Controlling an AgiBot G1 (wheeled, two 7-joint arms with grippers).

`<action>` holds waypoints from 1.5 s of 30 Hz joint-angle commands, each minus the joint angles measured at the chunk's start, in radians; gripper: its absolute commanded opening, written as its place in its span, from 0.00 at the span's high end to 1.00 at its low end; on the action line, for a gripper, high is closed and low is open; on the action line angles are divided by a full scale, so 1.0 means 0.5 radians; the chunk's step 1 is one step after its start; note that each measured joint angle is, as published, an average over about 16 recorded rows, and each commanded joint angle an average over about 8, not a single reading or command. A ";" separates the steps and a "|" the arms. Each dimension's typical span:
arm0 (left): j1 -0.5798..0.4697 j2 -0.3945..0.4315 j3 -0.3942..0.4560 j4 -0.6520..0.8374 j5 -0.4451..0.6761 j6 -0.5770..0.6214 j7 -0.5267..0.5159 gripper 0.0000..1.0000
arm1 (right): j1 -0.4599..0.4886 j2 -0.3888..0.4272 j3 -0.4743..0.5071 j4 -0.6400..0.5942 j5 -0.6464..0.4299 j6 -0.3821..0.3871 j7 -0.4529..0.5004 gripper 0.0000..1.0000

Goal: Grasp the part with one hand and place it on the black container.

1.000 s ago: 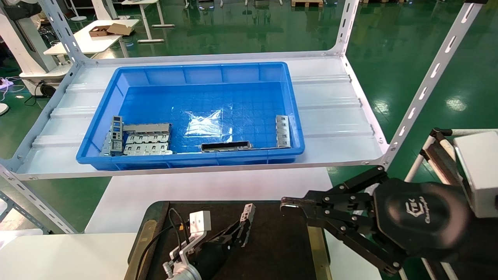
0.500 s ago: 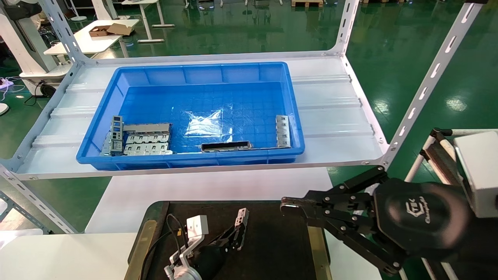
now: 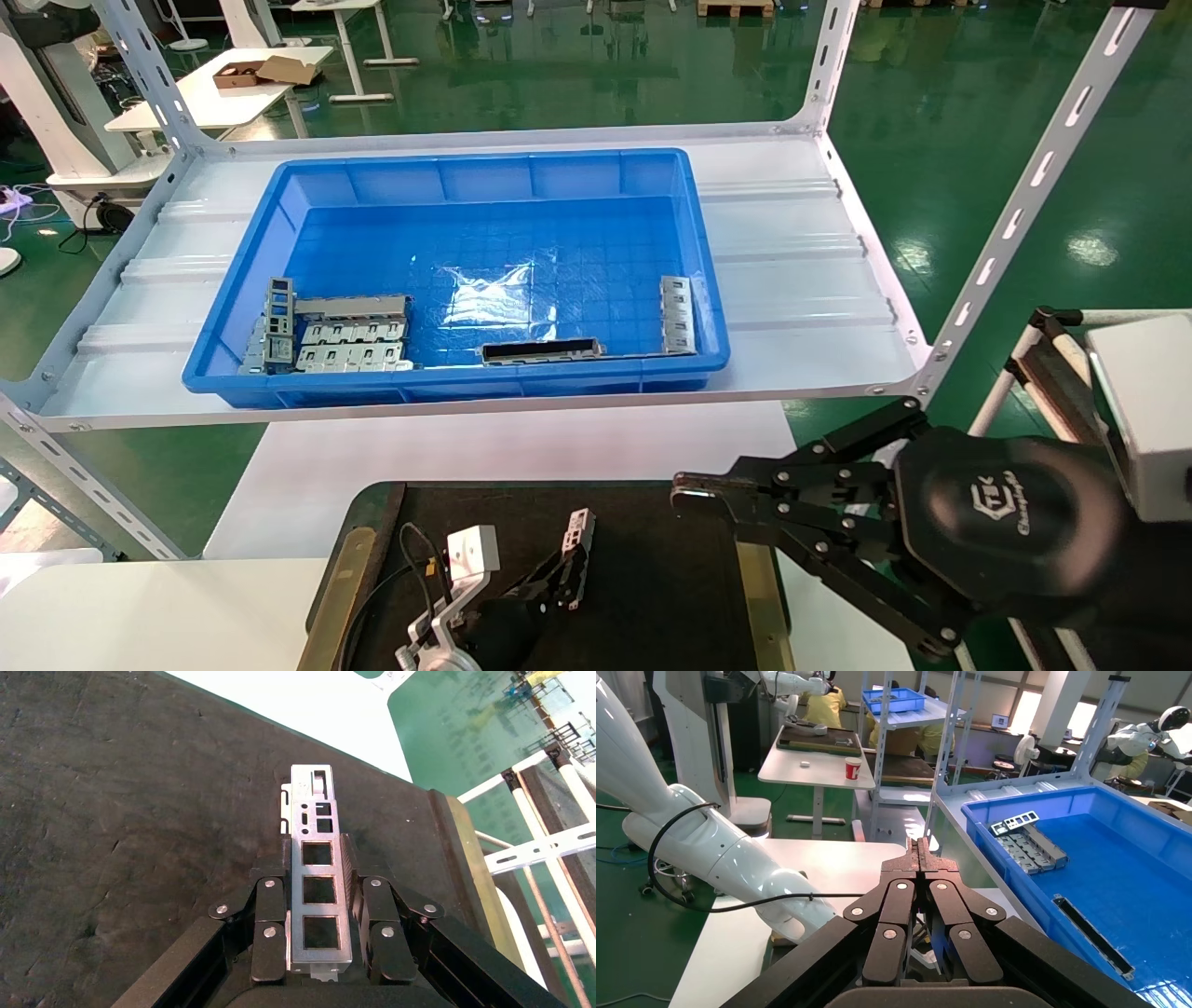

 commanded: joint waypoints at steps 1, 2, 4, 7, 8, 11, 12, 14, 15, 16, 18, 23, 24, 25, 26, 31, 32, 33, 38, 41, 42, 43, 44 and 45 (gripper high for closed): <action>-0.001 0.004 0.005 0.008 -0.002 -0.004 -0.002 1.00 | 0.000 0.000 0.000 0.000 0.000 0.000 0.000 0.86; -0.002 0.004 0.008 0.011 -0.004 -0.005 -0.003 0.98 | 0.000 0.000 0.000 0.000 0.000 0.000 0.000 0.77; -0.003 0.006 0.014 0.018 -0.007 -0.007 -0.006 0.80 | 0.000 0.000 0.000 0.000 0.000 0.000 0.000 0.52; -0.007 0.006 0.024 0.028 -0.011 -0.008 -0.010 0.42 | 0.000 0.000 -0.001 0.000 0.000 0.000 0.000 0.20; -0.009 0.005 0.027 0.032 -0.012 -0.008 -0.011 0.30 | 0.000 0.000 -0.001 0.000 0.000 0.000 0.000 0.11; -0.014 0.004 0.035 0.042 -0.015 -0.008 -0.013 0.00 | 0.000 0.000 -0.001 0.000 0.001 0.000 0.000 0.00; -0.016 0.004 0.038 0.045 -0.016 -0.008 -0.014 0.00 | 0.000 0.000 -0.001 0.000 0.001 0.000 0.000 0.00; -0.019 0.004 0.043 0.050 -0.018 -0.008 -0.015 0.00 | 0.000 0.000 -0.001 0.000 0.001 0.000 -0.001 0.00; -0.021 0.005 0.045 0.051 -0.020 -0.006 -0.016 0.00 | 0.000 0.000 -0.001 0.000 0.001 0.000 -0.001 0.00; -0.023 0.005 0.048 0.052 -0.022 -0.004 -0.018 0.00 | 0.000 0.000 -0.001 0.000 0.001 0.000 -0.001 0.00; -0.027 0.005 0.052 0.050 -0.026 0.005 -0.020 0.00 | 0.000 0.001 -0.001 0.000 0.001 0.001 -0.001 0.00; -0.040 -0.005 0.063 0.025 -0.028 0.041 -0.016 0.00 | 0.000 0.001 -0.002 0.000 0.001 0.001 -0.001 0.00; -0.043 -0.010 0.066 0.015 -0.023 0.049 -0.009 0.00 | 0.000 0.001 -0.002 0.000 0.001 0.001 -0.001 0.00; -0.046 -0.016 0.069 0.001 -0.016 0.057 0.000 0.00 | 0.000 0.001 -0.002 0.000 0.001 0.001 -0.001 0.00; -0.048 -0.024 0.072 -0.014 -0.008 0.065 0.010 0.00 | 0.000 0.001 -0.002 0.000 0.001 0.001 -0.001 0.00; -0.047 -0.104 0.081 -0.149 0.042 0.144 0.084 0.00 | 0.001 0.001 -0.002 0.000 0.001 0.001 -0.001 0.00; -0.043 -0.129 0.081 -0.186 0.049 0.170 0.098 0.00 | 0.001 0.001 -0.002 0.000 0.002 0.001 -0.001 0.00; -0.039 -0.158 0.079 -0.226 0.055 0.202 0.114 0.00 | 0.001 0.001 -0.002 0.000 0.002 0.001 -0.001 0.00; -0.011 -0.338 0.050 -0.438 0.051 0.402 0.192 0.00 | 0.001 0.001 -0.003 0.000 0.002 0.001 -0.001 0.00; 0.009 -0.468 0.011 -0.560 0.014 0.560 0.249 0.00 | 0.001 0.001 -0.003 0.000 0.002 0.001 -0.001 0.00; 0.016 -0.513 -0.007 -0.596 -0.004 0.617 0.272 0.00 | 0.001 0.001 -0.003 0.000 0.002 0.001 -0.001 0.00; 0.024 -0.559 -0.025 -0.630 -0.025 0.678 0.297 0.00 | 0.001 0.001 -0.003 0.000 0.002 0.001 -0.002 0.00; 0.032 -0.602 -0.045 -0.660 -0.048 0.738 0.322 0.00 | 0.001 0.001 -0.003 0.000 0.002 0.001 -0.002 0.00; 0.041 -0.648 -0.067 -0.688 -0.074 0.803 0.353 0.00 | 0.001 0.001 -0.003 0.000 0.002 0.001 -0.002 0.00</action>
